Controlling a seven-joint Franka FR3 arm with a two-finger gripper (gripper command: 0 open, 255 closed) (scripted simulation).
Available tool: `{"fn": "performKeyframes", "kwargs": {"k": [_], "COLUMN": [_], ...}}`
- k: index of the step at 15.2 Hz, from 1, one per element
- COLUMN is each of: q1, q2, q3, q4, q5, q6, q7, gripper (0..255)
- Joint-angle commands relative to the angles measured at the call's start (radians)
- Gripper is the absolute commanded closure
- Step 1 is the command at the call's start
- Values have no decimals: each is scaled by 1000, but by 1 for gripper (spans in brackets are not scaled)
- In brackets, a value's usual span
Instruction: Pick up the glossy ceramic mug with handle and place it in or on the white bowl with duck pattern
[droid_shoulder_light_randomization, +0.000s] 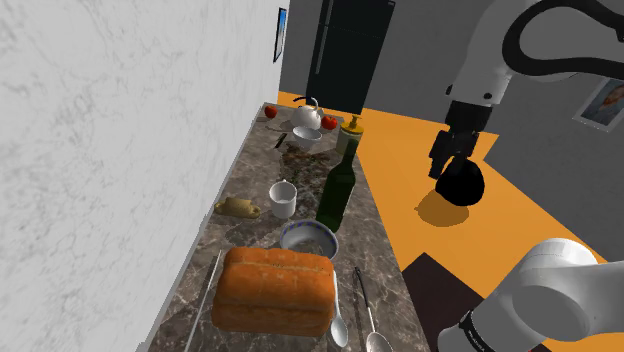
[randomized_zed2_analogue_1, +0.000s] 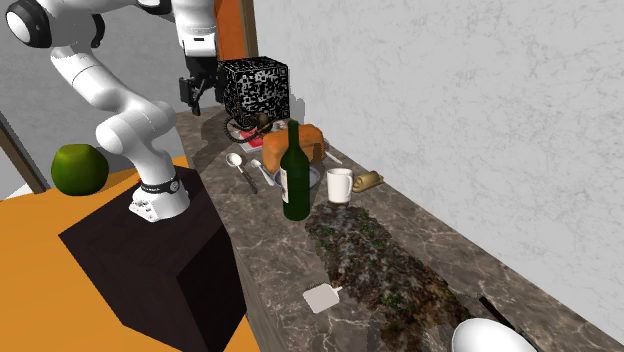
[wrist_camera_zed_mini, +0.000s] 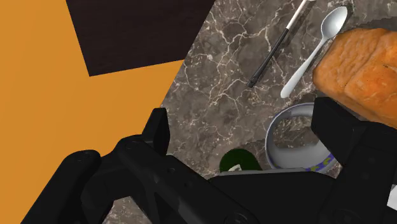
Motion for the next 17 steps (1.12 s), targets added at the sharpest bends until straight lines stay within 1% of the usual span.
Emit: {"fn": "performKeyframes", "kwargs": {"k": [1,9,13,17], "q1": [0,20,24,30], "q2": [0,284,438,597], "q3": [0,99,143,181], "q4": [0,81,154,247], "q5": [0,-13,-41,-85], "q6": [0,198,273,329], "q7": [0,64,104,152], "gripper": [0,0,0,0]}}
